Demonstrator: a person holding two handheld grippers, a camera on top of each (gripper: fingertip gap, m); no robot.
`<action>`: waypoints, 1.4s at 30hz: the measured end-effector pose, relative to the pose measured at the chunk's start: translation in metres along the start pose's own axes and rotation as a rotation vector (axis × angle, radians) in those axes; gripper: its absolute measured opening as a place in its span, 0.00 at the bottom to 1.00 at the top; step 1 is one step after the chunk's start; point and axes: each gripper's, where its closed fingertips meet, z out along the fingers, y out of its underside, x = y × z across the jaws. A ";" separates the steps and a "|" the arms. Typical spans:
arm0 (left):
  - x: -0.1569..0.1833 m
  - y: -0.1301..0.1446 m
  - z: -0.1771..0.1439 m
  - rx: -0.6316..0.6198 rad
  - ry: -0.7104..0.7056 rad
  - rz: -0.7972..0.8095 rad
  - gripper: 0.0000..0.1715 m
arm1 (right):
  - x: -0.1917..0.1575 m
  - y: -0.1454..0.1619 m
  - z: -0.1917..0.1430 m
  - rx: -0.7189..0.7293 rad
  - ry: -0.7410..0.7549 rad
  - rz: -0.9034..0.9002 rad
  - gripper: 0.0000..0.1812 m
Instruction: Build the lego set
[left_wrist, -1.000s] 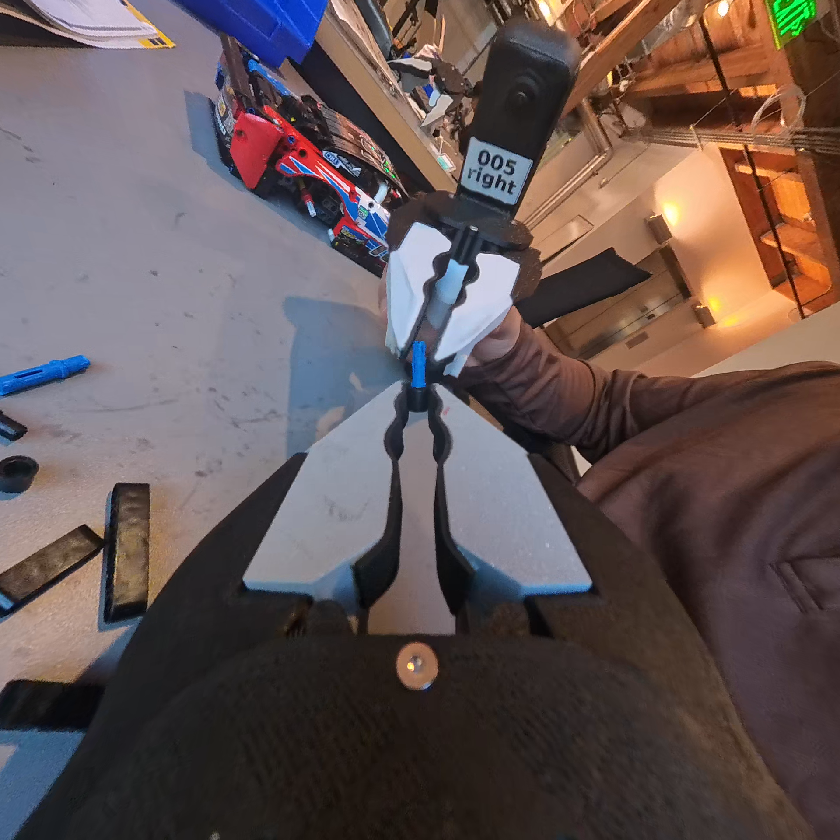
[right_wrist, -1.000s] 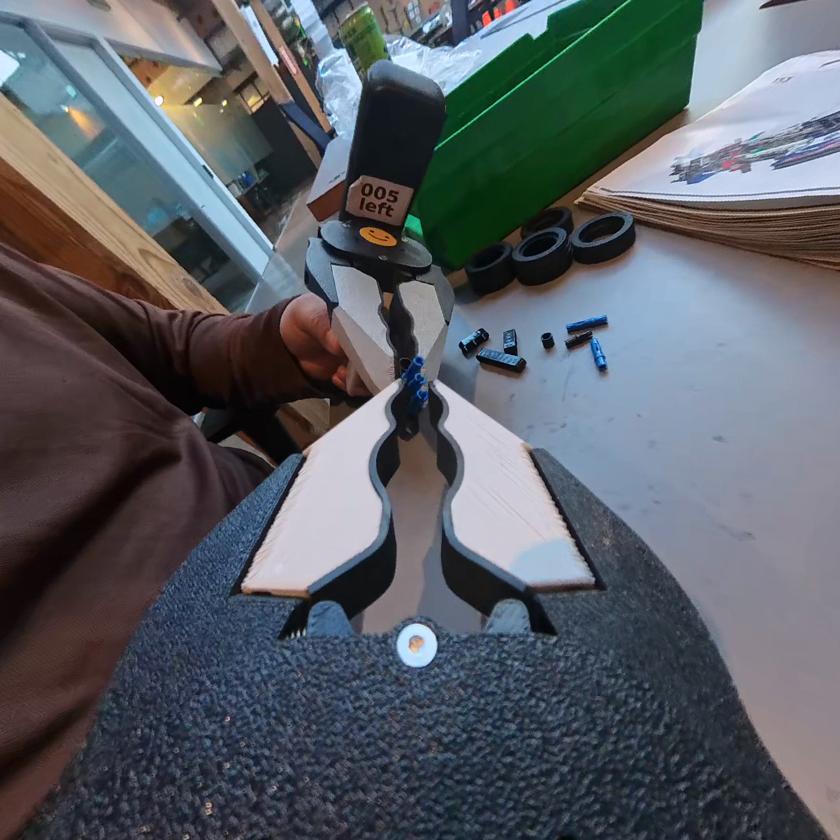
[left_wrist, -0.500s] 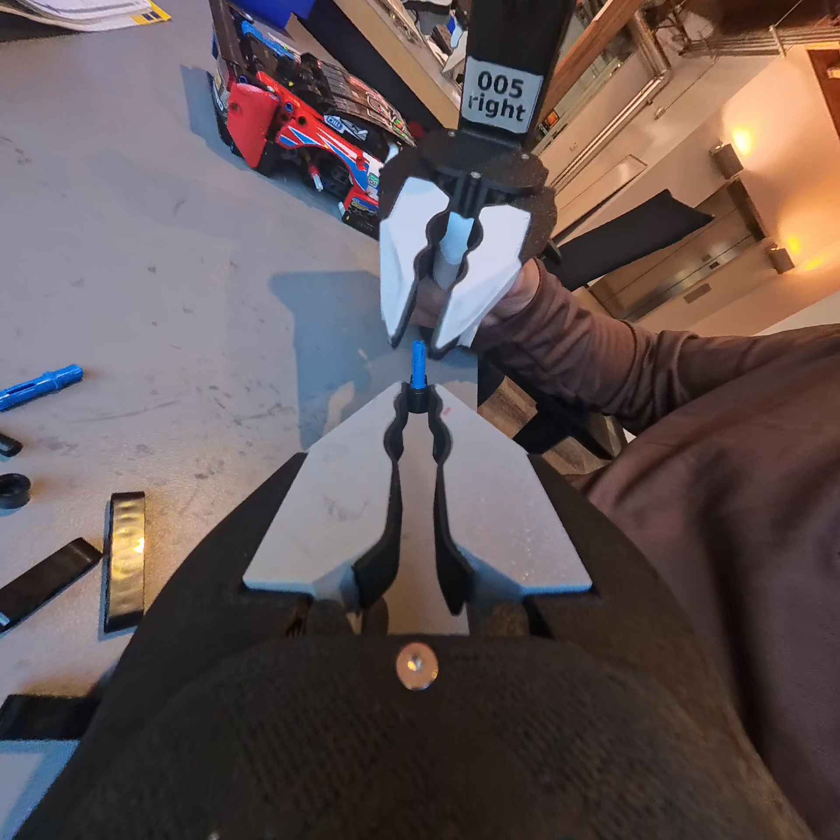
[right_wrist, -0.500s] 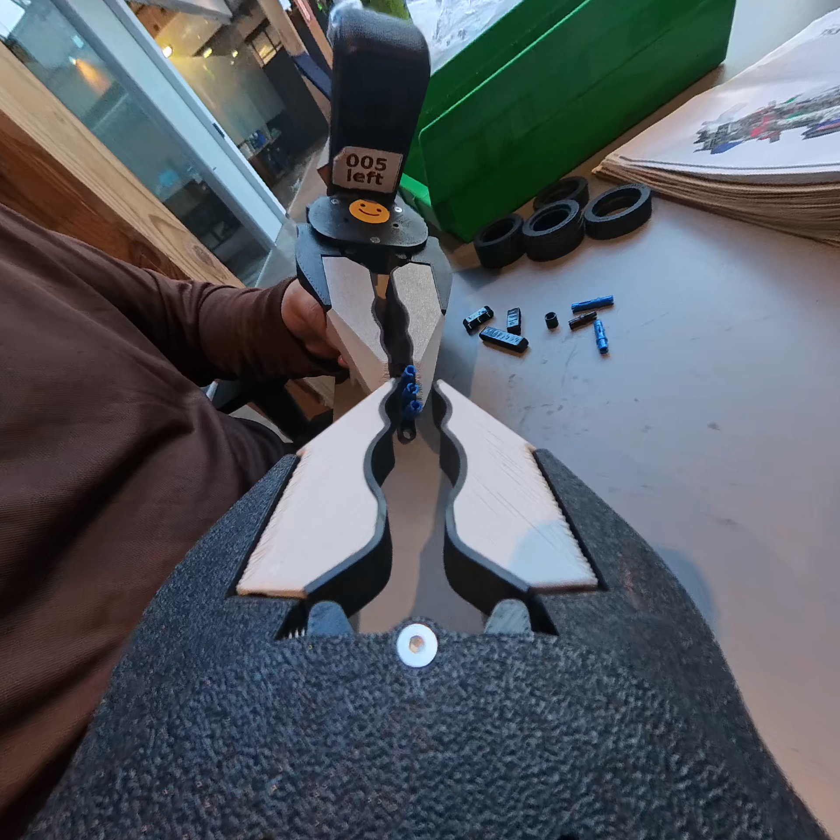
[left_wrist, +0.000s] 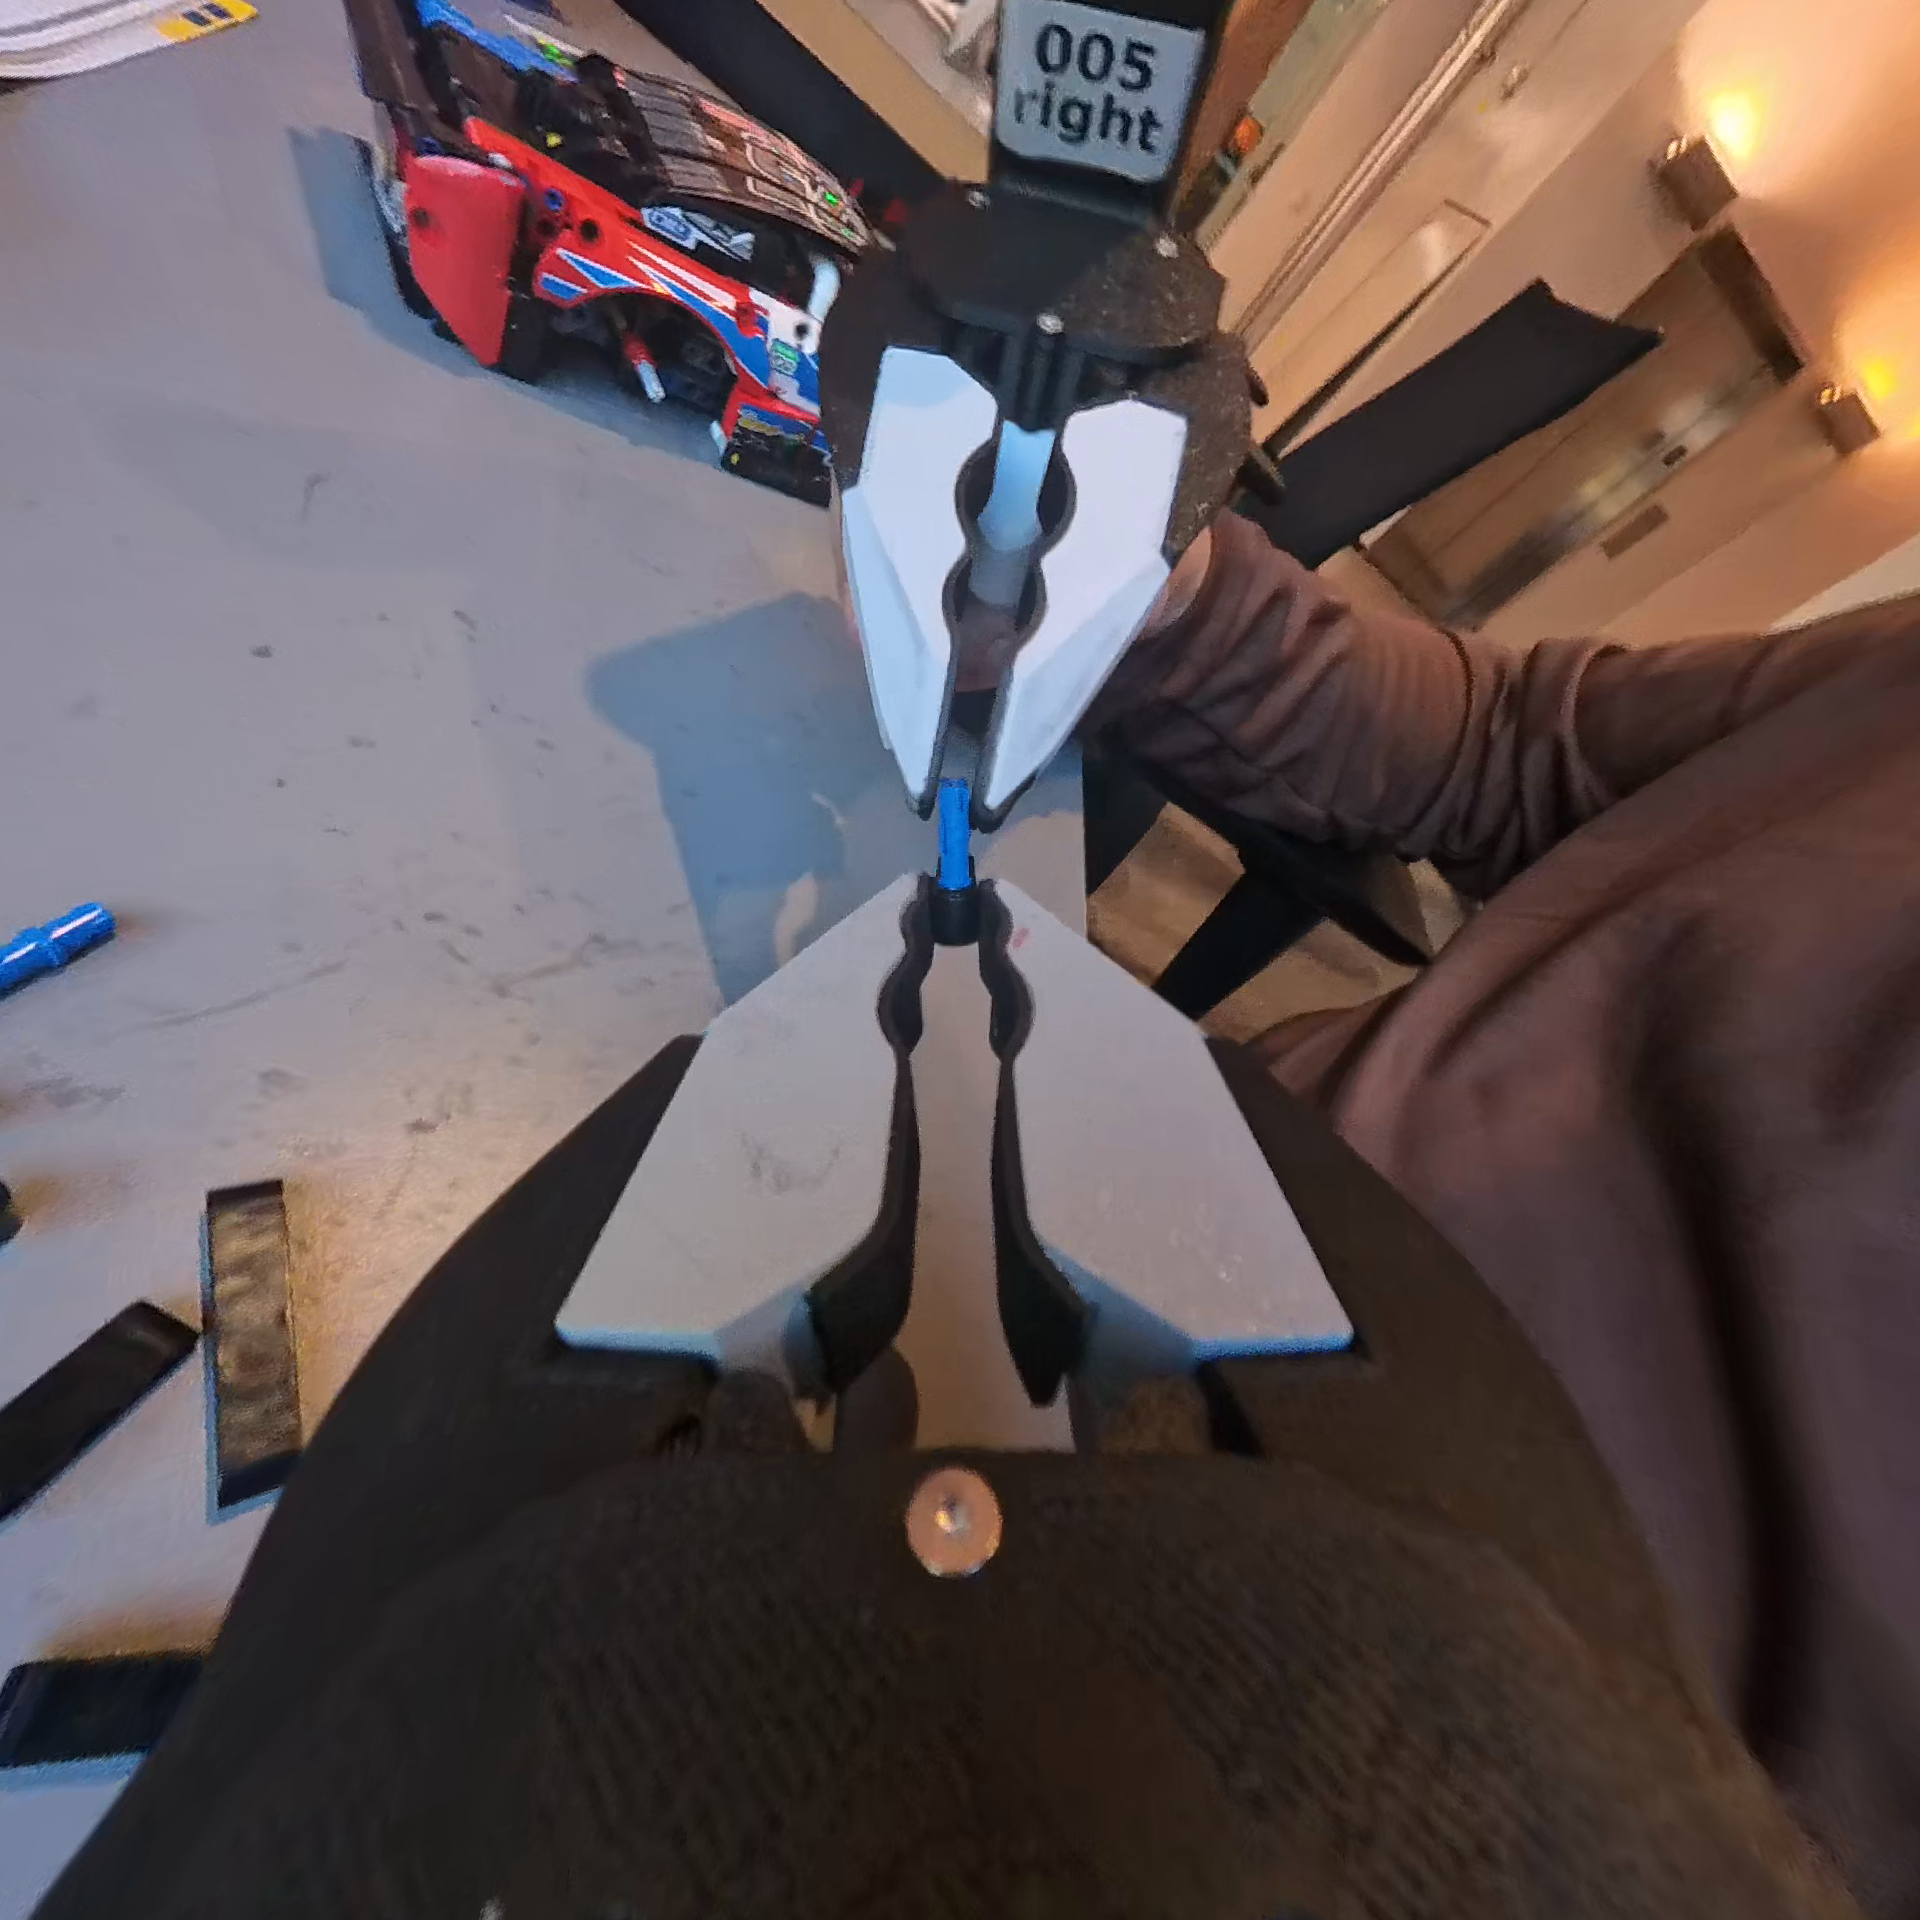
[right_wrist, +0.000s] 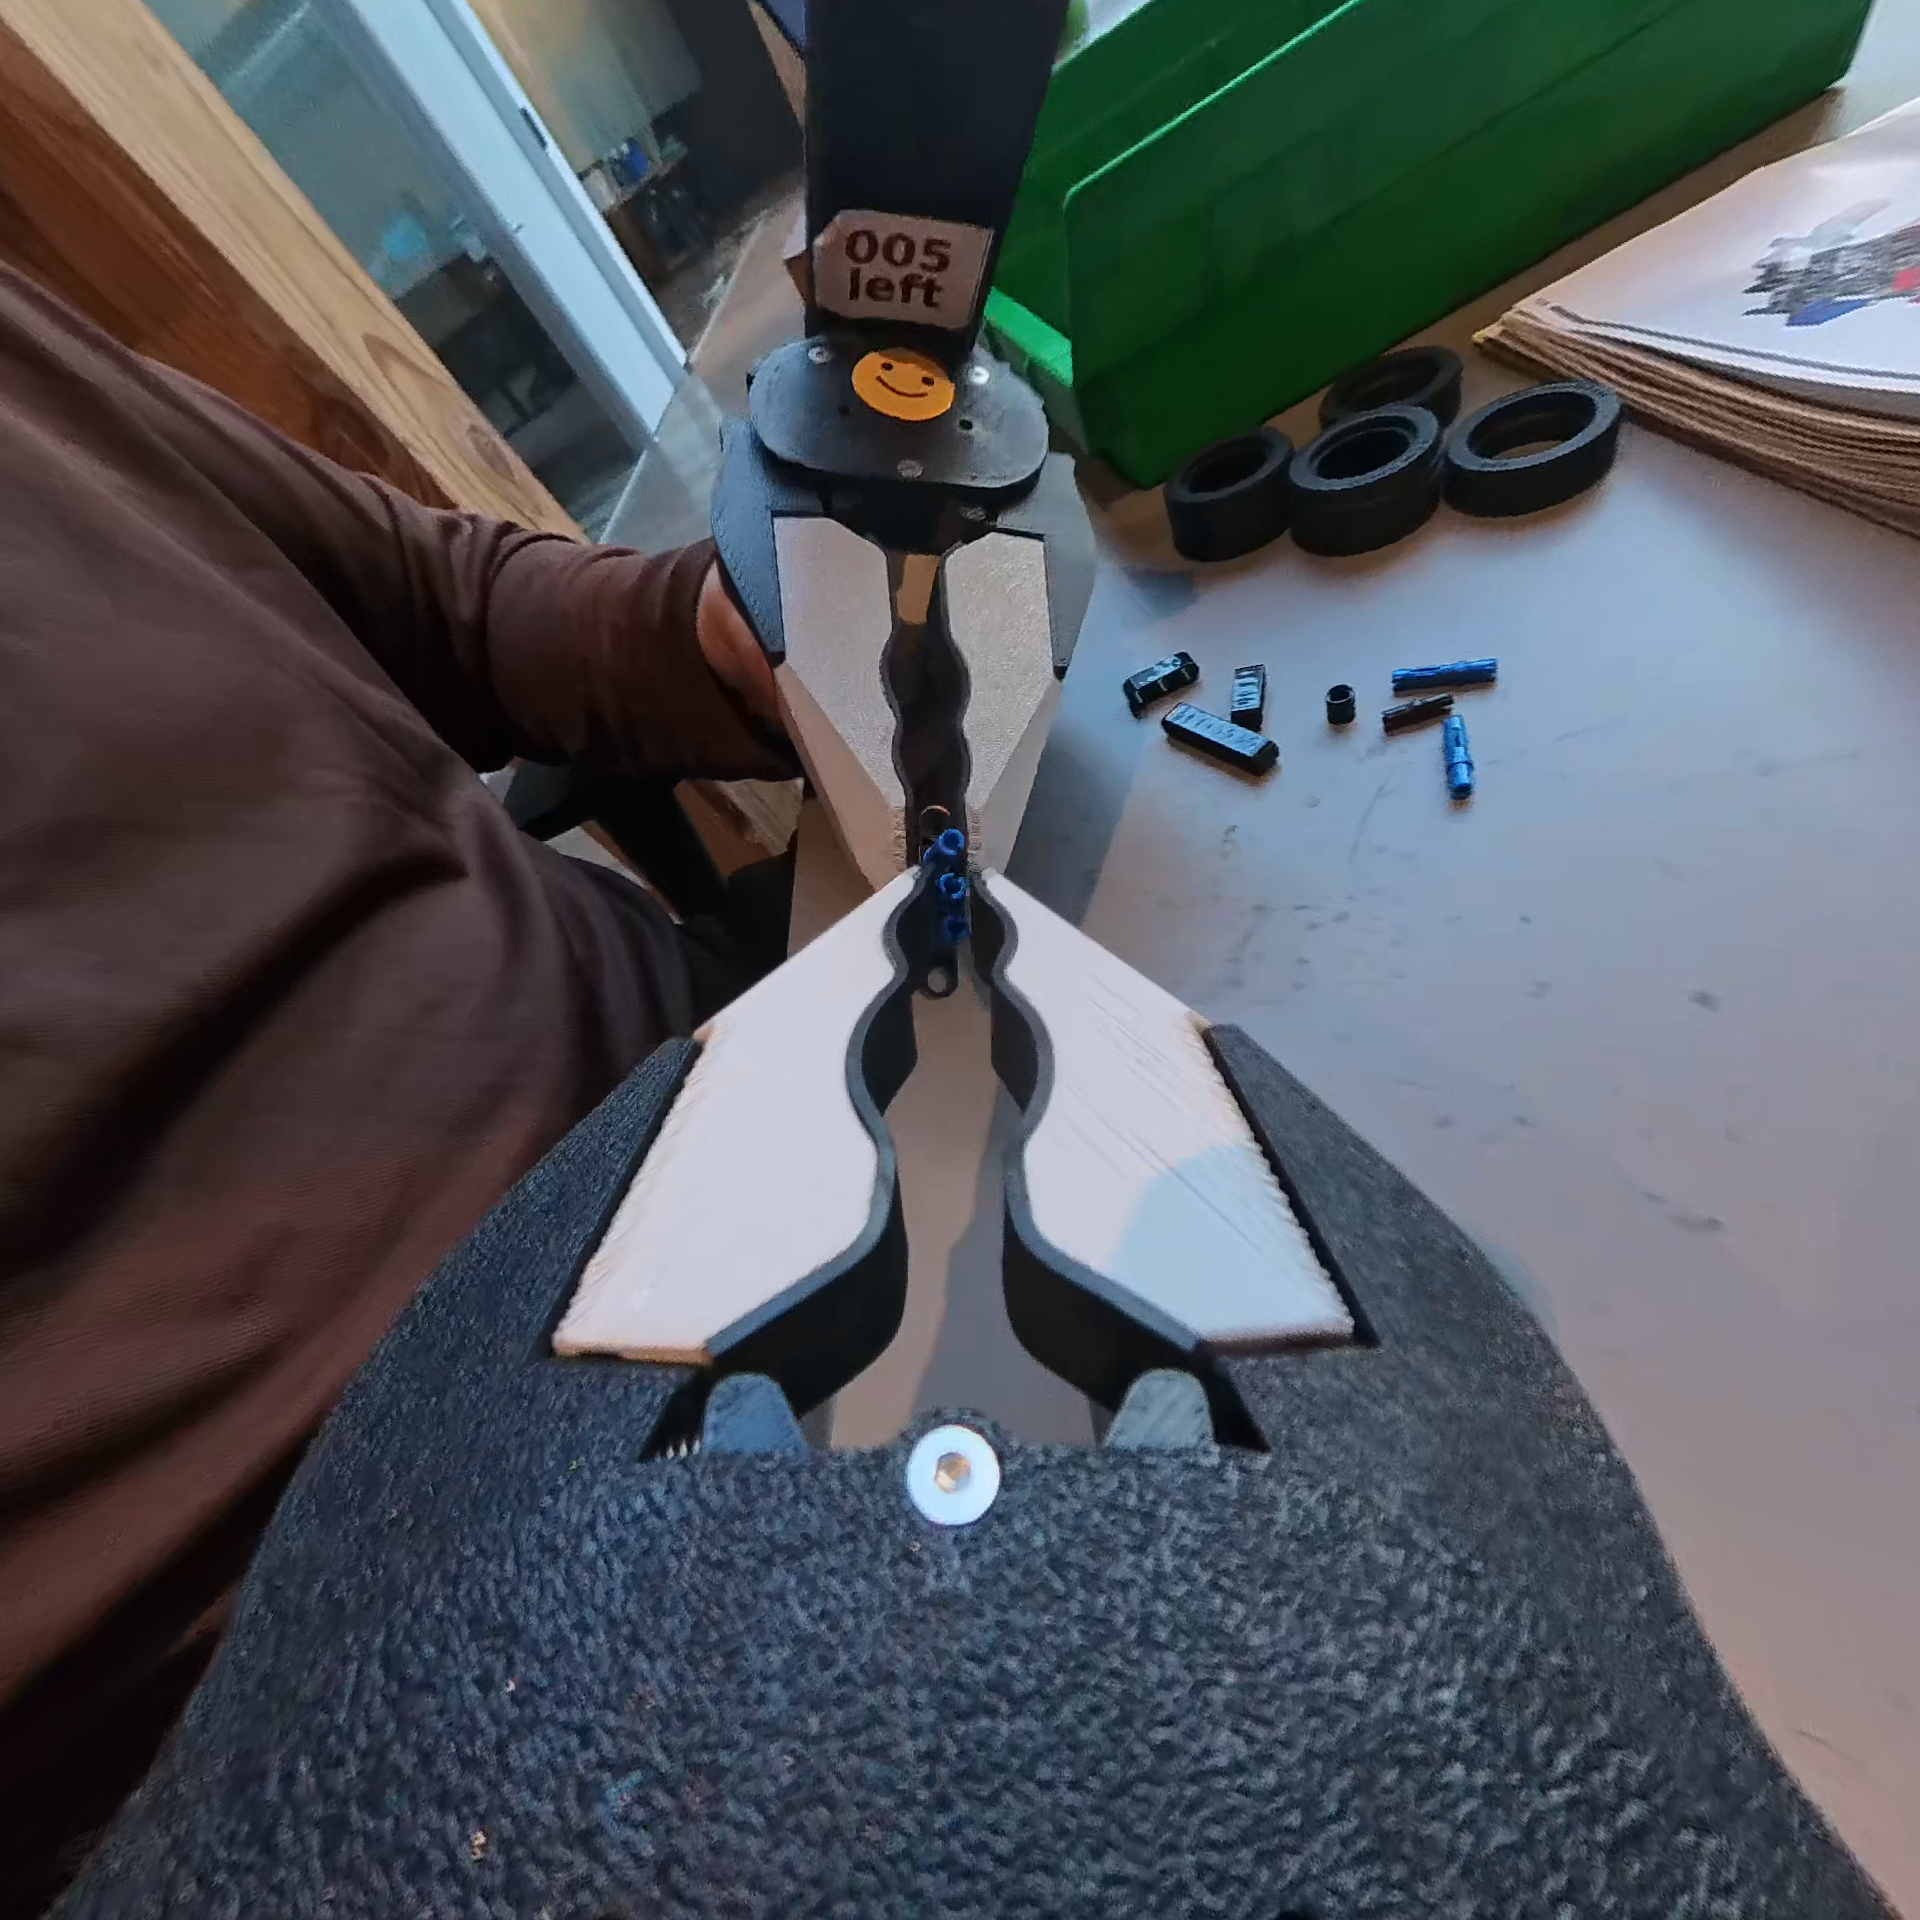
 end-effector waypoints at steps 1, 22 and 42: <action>0.001 0.001 0.000 -0.013 -0.002 0.027 0.03 | -0.002 0.001 0.000 -0.011 -0.005 -0.010 0.03; -0.009 -0.004 -0.008 0.048 -0.111 0.044 0.03 | 0.043 -0.052 -0.082 0.407 0.166 0.172 0.01; -0.015 0.002 -0.010 -0.015 -0.055 -0.015 0.03 | 0.038 0.016 -0.017 -0.100 0.307 -0.079 0.09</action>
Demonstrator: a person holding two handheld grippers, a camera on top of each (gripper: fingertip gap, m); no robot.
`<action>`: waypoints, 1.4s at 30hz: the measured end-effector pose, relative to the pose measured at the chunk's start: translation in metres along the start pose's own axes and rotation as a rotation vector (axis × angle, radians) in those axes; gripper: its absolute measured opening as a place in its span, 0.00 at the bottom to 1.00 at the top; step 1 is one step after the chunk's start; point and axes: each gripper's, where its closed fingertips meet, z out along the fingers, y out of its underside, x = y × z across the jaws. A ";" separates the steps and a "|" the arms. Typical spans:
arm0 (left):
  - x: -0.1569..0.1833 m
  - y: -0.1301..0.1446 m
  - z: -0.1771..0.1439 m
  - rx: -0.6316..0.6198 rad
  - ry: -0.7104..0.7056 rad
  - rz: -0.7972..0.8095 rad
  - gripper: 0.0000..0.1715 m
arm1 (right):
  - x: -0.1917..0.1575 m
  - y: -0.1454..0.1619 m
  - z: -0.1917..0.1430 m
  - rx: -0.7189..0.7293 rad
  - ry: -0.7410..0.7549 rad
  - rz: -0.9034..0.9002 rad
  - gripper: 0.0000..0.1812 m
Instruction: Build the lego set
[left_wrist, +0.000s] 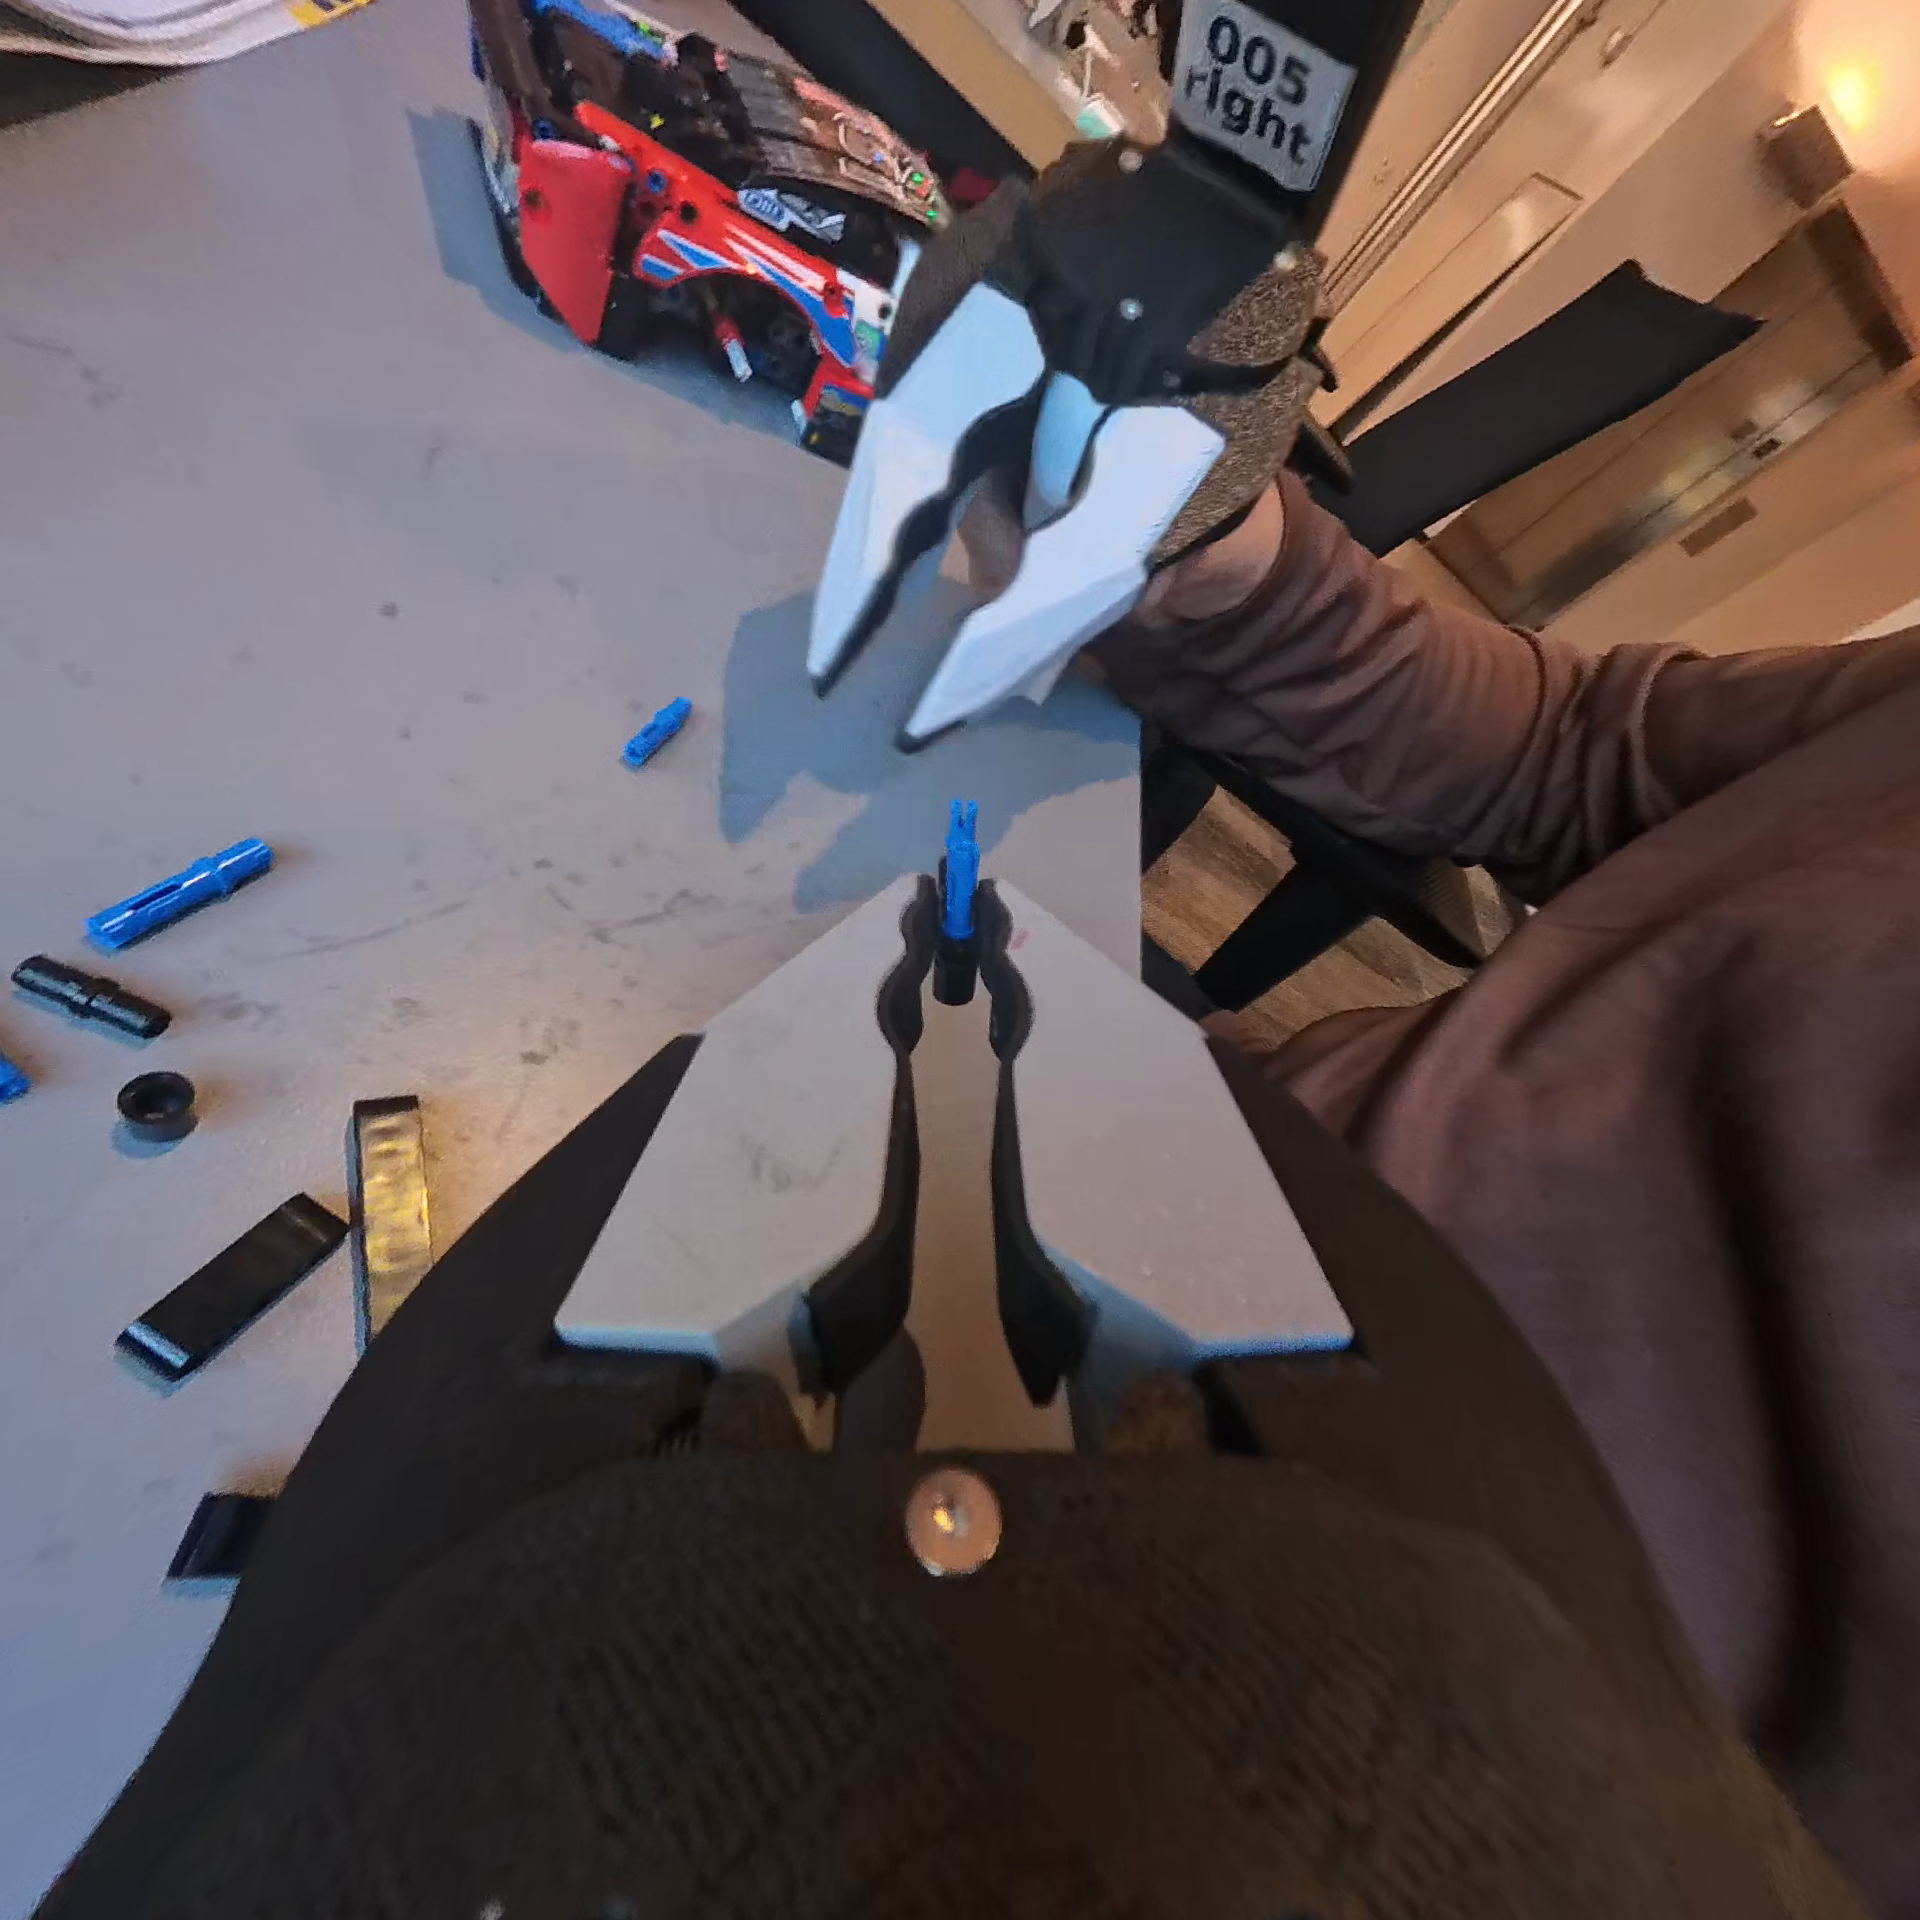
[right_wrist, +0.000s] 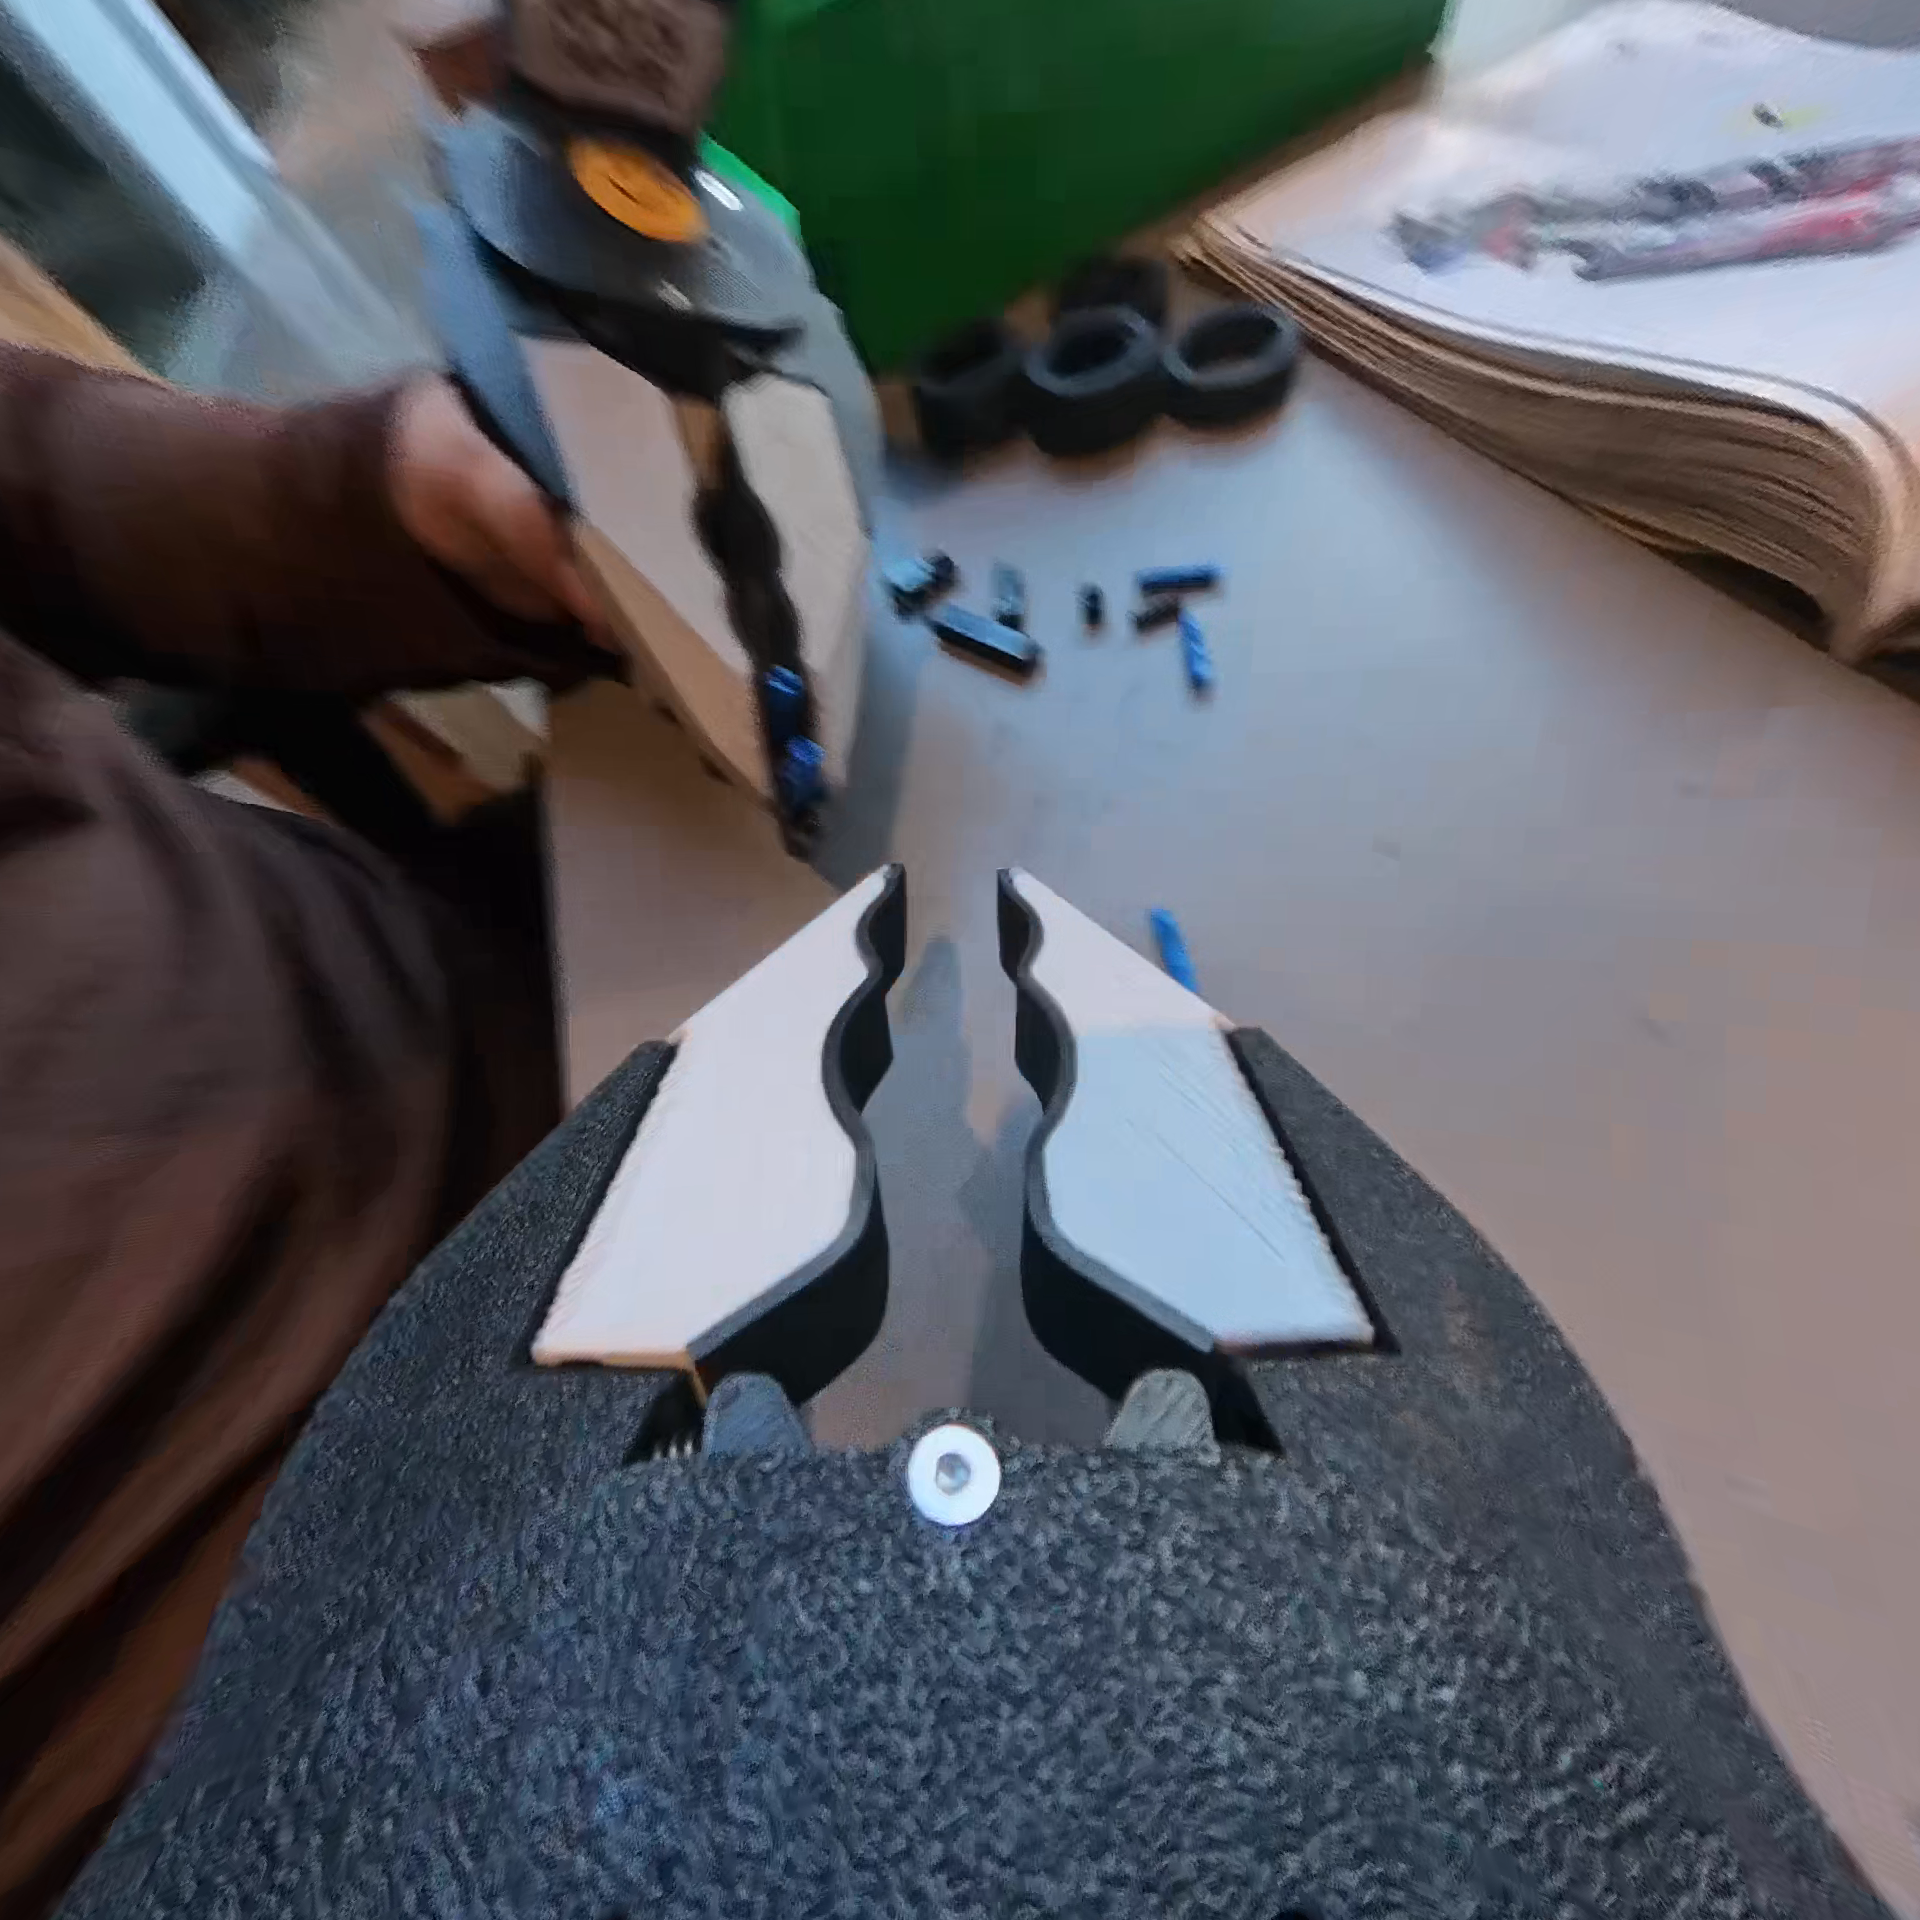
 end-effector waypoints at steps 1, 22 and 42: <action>0.002 -0.001 0.000 0.004 0.011 0.005 0.03 | -0.011 -0.006 0.002 0.036 -0.060 0.015 0.09; 0.006 -0.041 -0.020 0.300 0.011 -0.047 0.04 | -0.027 -0.068 0.012 0.433 -0.155 0.287 0.00; -0.011 0.032 0.010 -0.220 -0.061 -0.092 0.03 | 0.017 -0.002 0.002 -0.067 0.025 0.203 0.03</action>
